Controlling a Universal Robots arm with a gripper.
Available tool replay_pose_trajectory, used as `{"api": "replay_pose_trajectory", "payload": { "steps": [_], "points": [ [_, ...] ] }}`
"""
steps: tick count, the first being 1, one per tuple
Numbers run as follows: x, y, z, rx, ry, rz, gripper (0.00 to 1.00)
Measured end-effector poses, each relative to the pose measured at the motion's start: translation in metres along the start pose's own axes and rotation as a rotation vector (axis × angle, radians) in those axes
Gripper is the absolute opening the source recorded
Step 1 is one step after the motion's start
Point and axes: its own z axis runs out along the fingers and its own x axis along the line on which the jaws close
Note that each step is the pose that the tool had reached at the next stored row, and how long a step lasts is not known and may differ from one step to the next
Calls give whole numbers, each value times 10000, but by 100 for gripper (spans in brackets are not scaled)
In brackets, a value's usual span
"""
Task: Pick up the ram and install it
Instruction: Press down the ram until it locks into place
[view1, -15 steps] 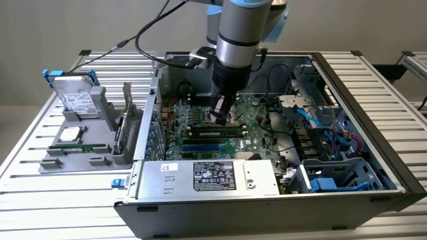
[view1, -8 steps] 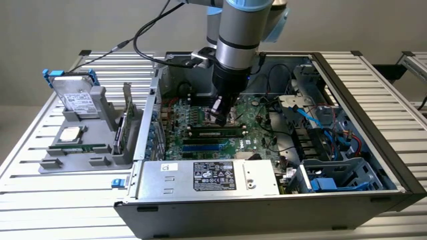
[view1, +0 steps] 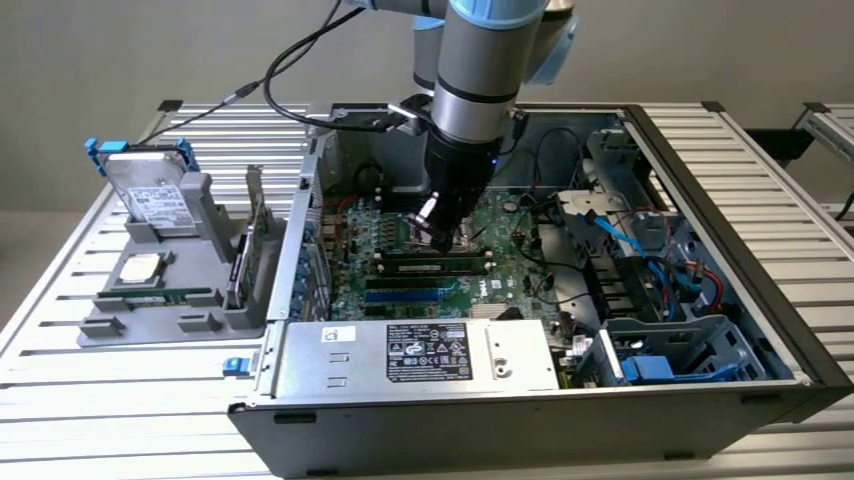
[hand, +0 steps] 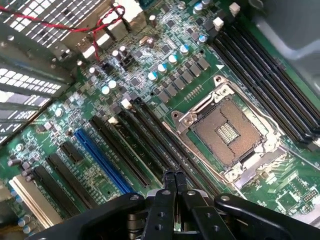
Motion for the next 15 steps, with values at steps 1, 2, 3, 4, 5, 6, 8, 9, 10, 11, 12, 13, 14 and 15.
{"api": "replay_pose_trajectory", "payload": {
  "steps": [1,2,3,4,5,6,8,9,10,11,12,13,14,15],
  "points": [
    [0,0,1,-27,-34,475,10],
    [0,0,2,-65,-84,1159,10],
    [0,0,2,-95,-122,1686,10],
    [0,0,1,-108,-139,1911,10],
    [1,0,-2,-114,-144,2018,10],
    [2,-1,-4,-121,-151,2109,10],
    [4,-2,-8,-130,-162,2281,10],
    [5,-3,-9,-134,-167,2364,10],
    [6,-4,-10,-139,-173,2447,10],
    [6,-4,-9,-144,-179,2533,10],
    [5,-4,-9,-148,-185,2642,10],
    [5,-4,-9,-151,-191,2767,10],
    [6,-4,-9,-154,-197,2893,10],
    [6,-5,-9,-158,-203,3018,10]
  ]
}}
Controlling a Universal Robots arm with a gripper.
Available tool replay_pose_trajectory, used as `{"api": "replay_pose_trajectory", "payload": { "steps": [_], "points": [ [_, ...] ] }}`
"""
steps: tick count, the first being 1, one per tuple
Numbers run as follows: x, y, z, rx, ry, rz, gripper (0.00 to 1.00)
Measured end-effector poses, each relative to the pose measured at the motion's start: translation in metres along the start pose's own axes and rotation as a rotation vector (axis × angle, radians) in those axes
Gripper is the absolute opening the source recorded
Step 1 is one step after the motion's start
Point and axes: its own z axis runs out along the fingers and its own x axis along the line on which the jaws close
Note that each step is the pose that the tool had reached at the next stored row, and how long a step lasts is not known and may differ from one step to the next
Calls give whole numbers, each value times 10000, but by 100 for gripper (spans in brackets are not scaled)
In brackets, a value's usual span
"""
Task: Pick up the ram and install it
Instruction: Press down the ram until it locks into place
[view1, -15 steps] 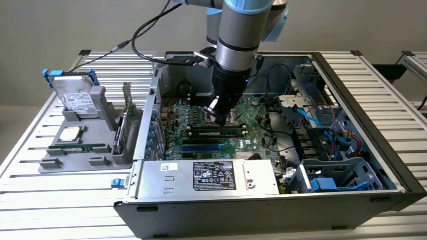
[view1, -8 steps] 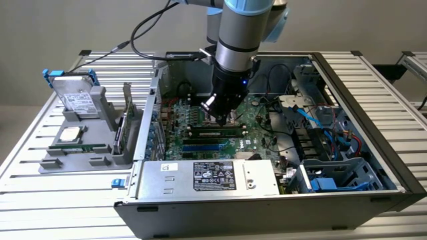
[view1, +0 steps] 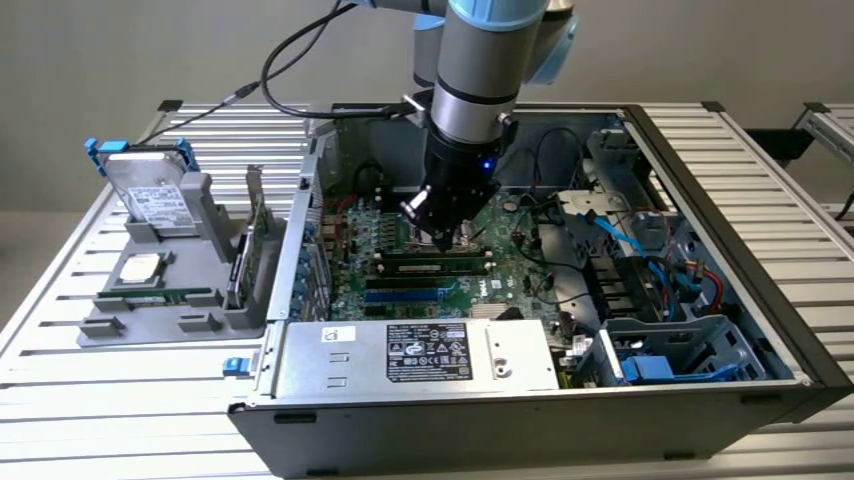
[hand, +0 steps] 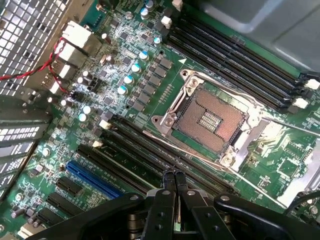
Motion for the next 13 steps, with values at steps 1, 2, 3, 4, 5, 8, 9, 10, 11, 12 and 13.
{"api": "replay_pose_trajectory", "payload": {
  "steps": [1,2,3,4,5,8,9,10,11,12,13],
  "points": [
    [0,0,0,-4,-6,122,10],
    [0,0,0,-8,-13,246,10],
    [0,0,0,-12,-20,368,10],
    [0,0,0,-16,-28,500,10],
    [0,0,0,-19,-34,611,10],
    [0,0,0,-31,-54,972,10],
    [0,0,0,-34,-61,1096,10],
    [0,0,0,-39,-68,1226,10],
    [0,0,0,-44,-76,1350,10],
    [0,0,0,-49,-83,1475,10],
    [0,0,0,-54,-91,1601,10]
  ]
}}
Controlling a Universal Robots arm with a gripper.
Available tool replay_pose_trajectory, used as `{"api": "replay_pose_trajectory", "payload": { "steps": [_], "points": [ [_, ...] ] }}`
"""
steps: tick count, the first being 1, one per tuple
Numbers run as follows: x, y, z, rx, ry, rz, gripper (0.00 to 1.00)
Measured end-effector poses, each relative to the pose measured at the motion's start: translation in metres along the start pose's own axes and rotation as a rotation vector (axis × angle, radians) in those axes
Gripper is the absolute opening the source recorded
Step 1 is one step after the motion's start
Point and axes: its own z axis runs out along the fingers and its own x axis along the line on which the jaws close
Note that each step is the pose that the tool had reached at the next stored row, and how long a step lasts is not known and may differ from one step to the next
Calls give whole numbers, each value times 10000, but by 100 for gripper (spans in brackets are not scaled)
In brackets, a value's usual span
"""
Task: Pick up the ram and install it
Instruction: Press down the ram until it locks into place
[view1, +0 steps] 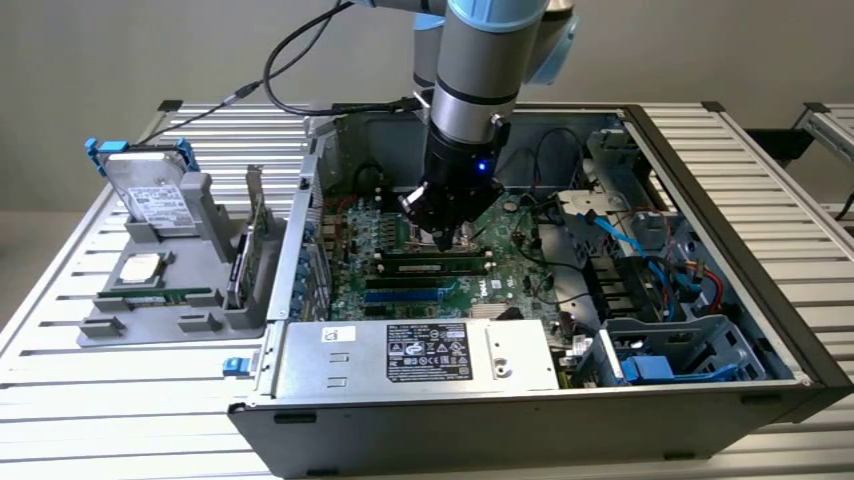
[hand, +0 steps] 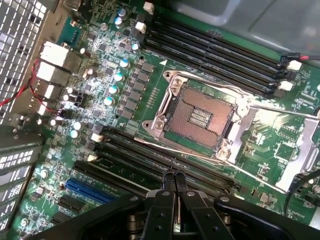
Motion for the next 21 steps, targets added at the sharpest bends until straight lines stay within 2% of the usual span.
{"api": "replay_pose_trajectory", "payload": {
  "steps": [9,17,21],
  "points": [
    [1,0,-13,-51,-64,1039,10],
    [25,-47,-86,-66,-79,1300,10],
    [27,-53,-88,-82,-99,1592,10]
  ]
}}
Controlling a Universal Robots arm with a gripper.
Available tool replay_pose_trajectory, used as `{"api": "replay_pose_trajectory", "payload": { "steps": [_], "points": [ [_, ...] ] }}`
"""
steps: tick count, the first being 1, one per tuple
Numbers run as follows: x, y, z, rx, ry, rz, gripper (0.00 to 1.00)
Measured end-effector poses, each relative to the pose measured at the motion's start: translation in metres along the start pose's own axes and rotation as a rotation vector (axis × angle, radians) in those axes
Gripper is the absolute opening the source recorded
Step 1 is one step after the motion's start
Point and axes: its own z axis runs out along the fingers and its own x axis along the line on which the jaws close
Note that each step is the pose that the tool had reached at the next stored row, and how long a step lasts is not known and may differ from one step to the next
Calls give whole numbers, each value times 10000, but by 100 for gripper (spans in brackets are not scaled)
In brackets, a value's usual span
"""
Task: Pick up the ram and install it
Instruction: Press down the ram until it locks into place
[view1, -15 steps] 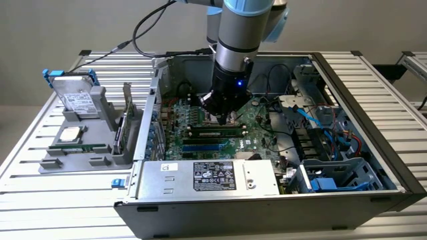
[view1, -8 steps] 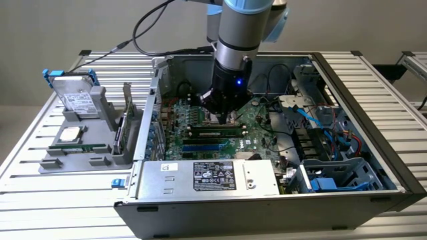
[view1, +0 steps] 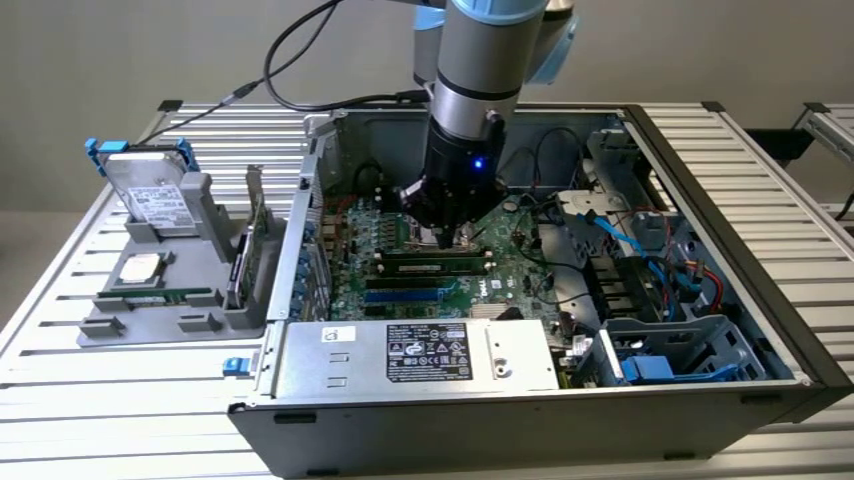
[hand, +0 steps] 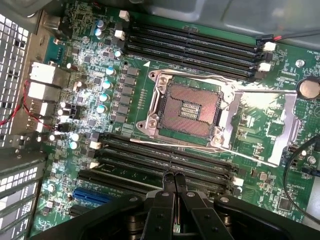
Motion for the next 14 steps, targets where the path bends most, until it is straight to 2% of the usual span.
{"api": "replay_pose_trajectory", "payload": {
  "steps": [5,14],
  "points": [
    [0,0,0,-20,-36,599,10],
    [0,-1,0,1,-87,1617,10]
  ]
}}
